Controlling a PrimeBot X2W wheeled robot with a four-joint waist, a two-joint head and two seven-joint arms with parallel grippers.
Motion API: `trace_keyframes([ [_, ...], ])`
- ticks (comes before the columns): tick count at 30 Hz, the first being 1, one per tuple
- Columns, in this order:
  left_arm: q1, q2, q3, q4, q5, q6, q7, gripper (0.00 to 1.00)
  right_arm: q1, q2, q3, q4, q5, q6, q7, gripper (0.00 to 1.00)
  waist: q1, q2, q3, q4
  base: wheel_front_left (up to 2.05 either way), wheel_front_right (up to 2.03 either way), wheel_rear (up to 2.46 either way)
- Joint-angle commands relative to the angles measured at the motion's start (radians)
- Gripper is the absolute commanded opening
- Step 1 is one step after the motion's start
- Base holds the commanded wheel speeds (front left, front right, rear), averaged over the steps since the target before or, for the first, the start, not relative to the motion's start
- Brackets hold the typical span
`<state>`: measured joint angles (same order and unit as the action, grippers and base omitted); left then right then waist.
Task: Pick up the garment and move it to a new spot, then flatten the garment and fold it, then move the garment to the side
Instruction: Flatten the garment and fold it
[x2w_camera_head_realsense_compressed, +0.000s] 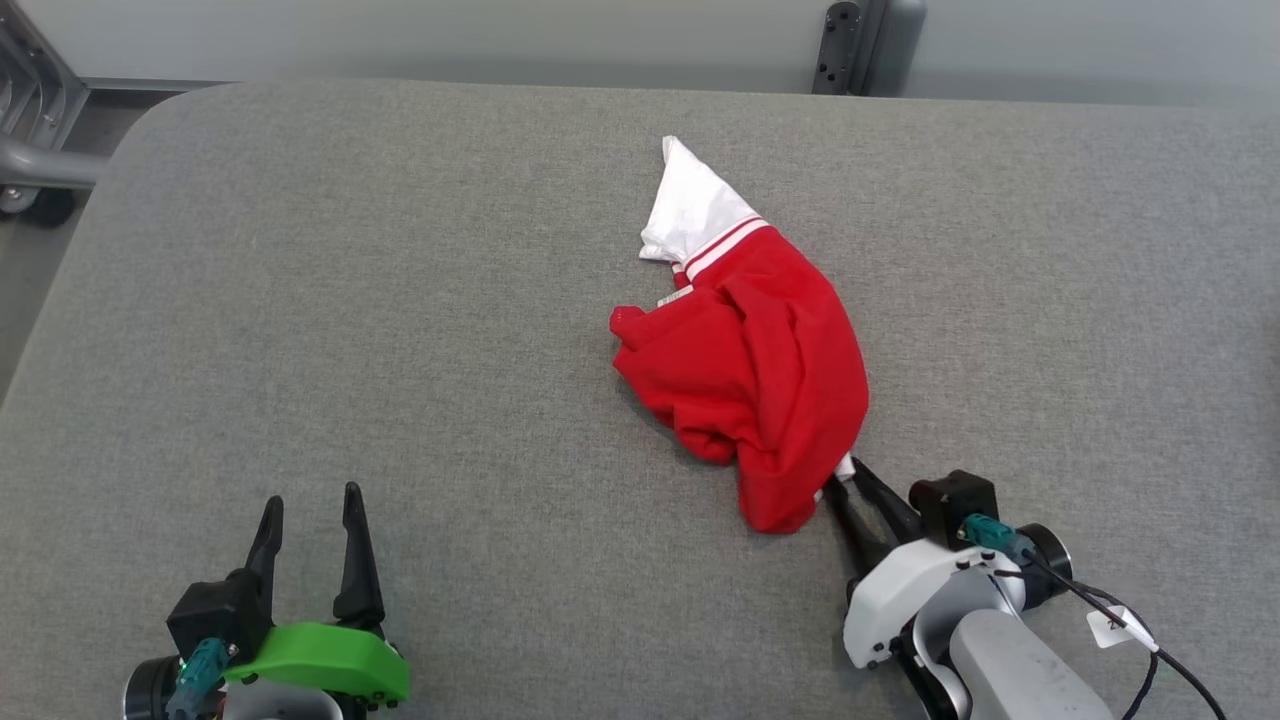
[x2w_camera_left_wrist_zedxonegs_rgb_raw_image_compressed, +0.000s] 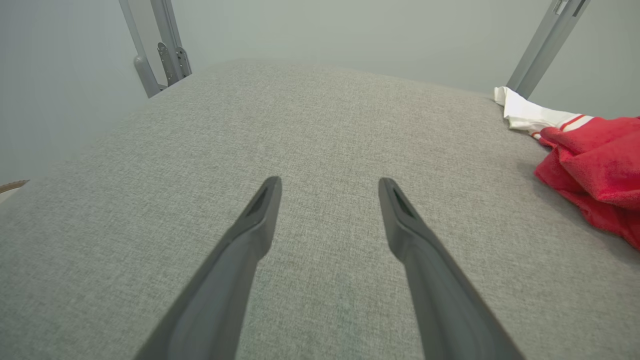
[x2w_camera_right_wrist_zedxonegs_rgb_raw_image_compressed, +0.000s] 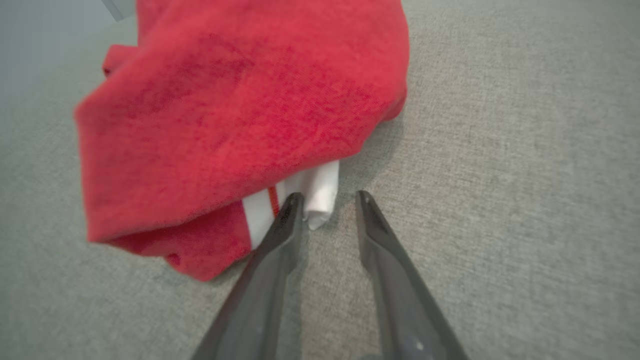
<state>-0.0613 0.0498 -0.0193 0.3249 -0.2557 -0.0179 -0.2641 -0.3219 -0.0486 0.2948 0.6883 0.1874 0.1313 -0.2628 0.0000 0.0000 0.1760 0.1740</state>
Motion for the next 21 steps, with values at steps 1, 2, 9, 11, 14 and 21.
trace_keyframes([
  [1, -0.018, 0.002, 0.002, -0.001, -0.005, -0.003, 0.0, 1.0, -0.009, -0.005, -0.014, 0.007, 0.018, -0.001, -0.003, 0.0, 0.0, 0.0, 0.004, 0.003, 0.0, 0.0, 0.0],
  [2, -0.018, 0.002, 0.004, 0.0, -0.006, -0.002, 0.0, 1.0, -0.011, -0.005, -0.024, 0.008, 0.018, -0.001, -0.003, 0.0, 0.0, 0.0, 0.003, 0.002, 0.0, 0.0, 0.0],
  [9, 0.005, 0.002, 0.008, 0.005, -0.01, -0.005, 0.0, 1.0, 0.003, -0.005, -0.165, -0.051, -0.015, -0.001, -0.003, 0.0, 0.0, 0.0, -0.028, -0.024, 0.0, 0.0, 0.0],
  [11, 0.009, 0.002, 0.005, 0.005, -0.015, -0.006, 0.0, 1.0, -0.006, -0.005, -0.23, -0.096, -0.044, -0.001, -0.003, 0.0, 0.0, 0.0, -0.039, -0.037, 0.0, 0.0, 0.0],
  [14, 0.018, 0.002, -0.002, 0.009, -0.019, -0.007, 0.0, 1.0, -0.049, -0.005, -0.3, -0.183, -0.112, -0.001, -0.003, 0.0, 0.0, 0.0, -0.058, -0.06, 0.0, 0.0, 0.0],
  [21, 0.026, 0.002, -0.023, 0.018, -0.036, -0.002, 0.0, 1.0, -0.193, -0.026, -0.34, -0.326, -0.194, -0.001, -0.003, 0.0, 0.0, 0.0, -0.093, -0.103, 0.0, 0.0, 0.0],
])
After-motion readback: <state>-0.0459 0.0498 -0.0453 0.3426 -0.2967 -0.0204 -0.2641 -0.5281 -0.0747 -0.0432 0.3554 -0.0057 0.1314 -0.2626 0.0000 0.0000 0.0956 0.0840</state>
